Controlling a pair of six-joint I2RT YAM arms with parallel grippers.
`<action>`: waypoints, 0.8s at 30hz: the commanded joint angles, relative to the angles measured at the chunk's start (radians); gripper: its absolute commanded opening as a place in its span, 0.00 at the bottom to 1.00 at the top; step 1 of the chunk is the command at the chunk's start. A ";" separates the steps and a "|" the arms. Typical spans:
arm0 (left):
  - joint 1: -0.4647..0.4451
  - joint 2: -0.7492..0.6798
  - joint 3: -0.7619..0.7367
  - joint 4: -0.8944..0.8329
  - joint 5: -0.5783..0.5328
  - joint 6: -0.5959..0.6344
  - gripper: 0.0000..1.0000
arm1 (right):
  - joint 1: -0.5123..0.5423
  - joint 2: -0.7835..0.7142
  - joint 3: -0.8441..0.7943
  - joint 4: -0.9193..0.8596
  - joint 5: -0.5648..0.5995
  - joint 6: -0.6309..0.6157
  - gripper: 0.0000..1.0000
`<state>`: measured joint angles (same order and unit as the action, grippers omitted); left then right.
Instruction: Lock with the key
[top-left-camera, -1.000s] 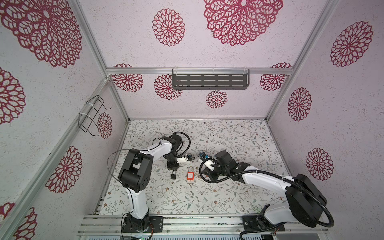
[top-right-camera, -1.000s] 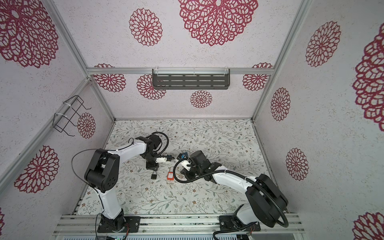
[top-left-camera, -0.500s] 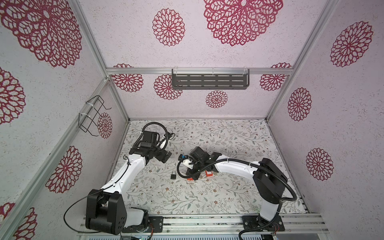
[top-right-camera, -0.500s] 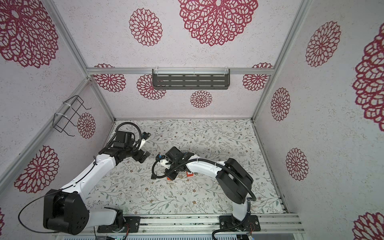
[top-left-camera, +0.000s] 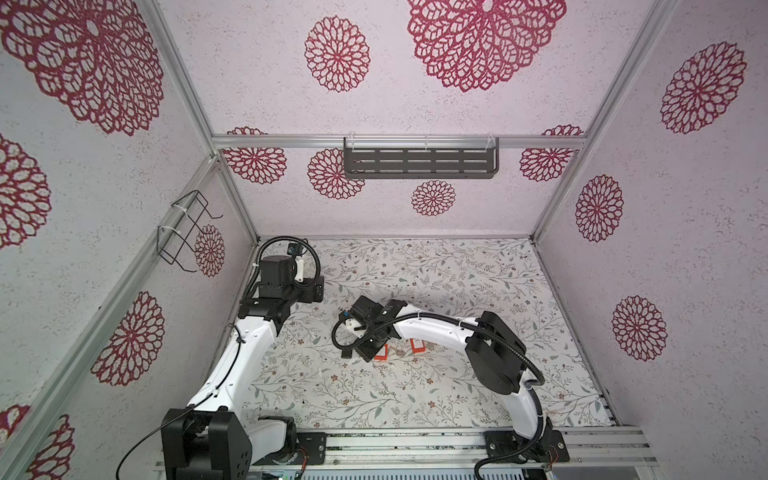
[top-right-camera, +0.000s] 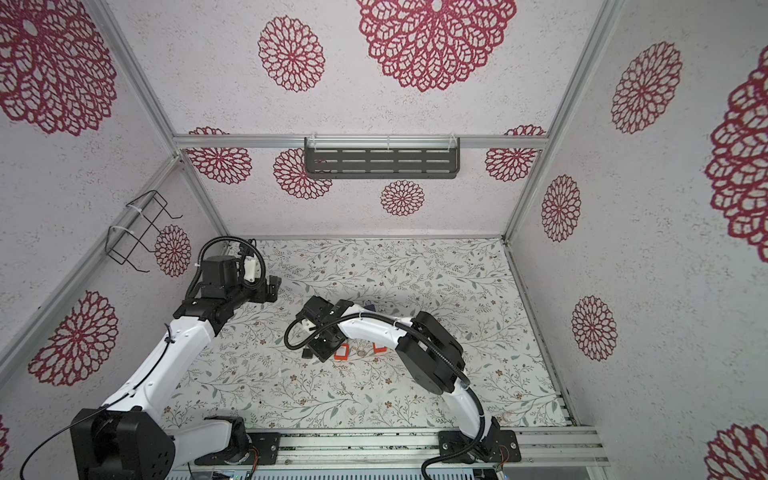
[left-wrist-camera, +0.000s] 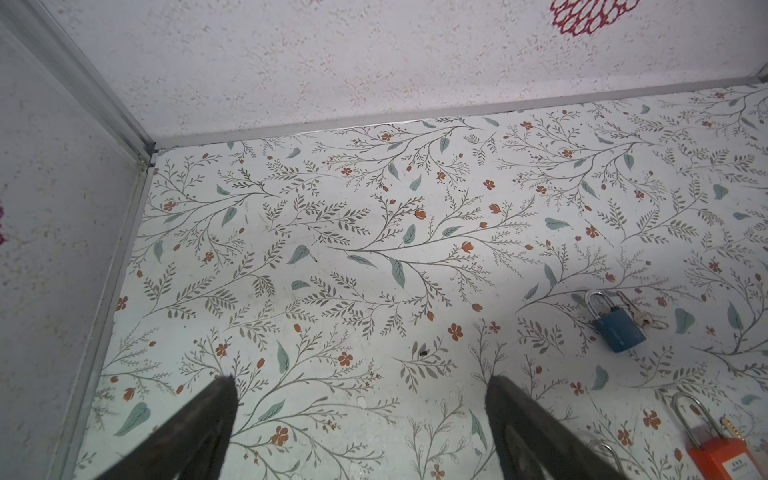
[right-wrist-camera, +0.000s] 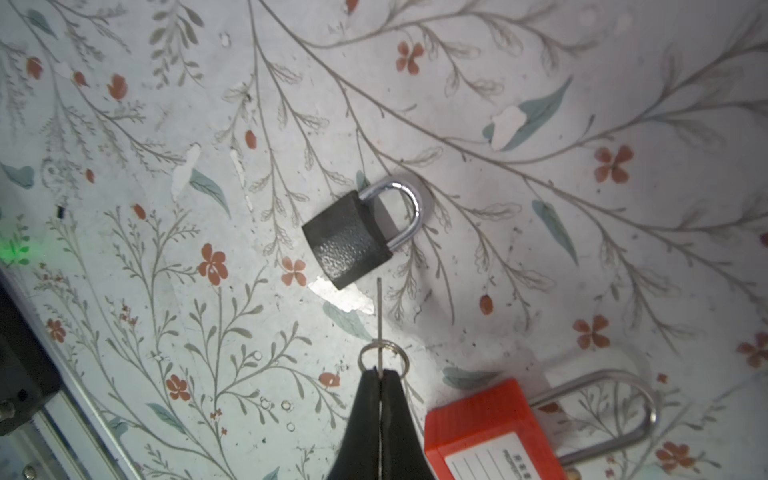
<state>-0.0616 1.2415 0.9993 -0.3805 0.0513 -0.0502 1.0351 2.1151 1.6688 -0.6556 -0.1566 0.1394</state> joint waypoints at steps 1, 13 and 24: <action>0.005 0.006 0.009 0.024 0.035 -0.058 0.97 | -0.003 0.003 0.047 -0.077 0.055 0.070 0.00; 0.005 0.006 0.003 0.022 0.065 -0.082 0.97 | -0.001 0.105 0.184 -0.167 0.067 0.107 0.00; 0.005 -0.054 -0.025 0.019 0.046 -0.084 0.97 | 0.014 0.105 0.230 -0.185 0.104 0.112 0.34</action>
<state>-0.0608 1.2201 0.9874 -0.3782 0.0990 -0.1253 1.0382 2.2406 1.8679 -0.8108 -0.0902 0.2379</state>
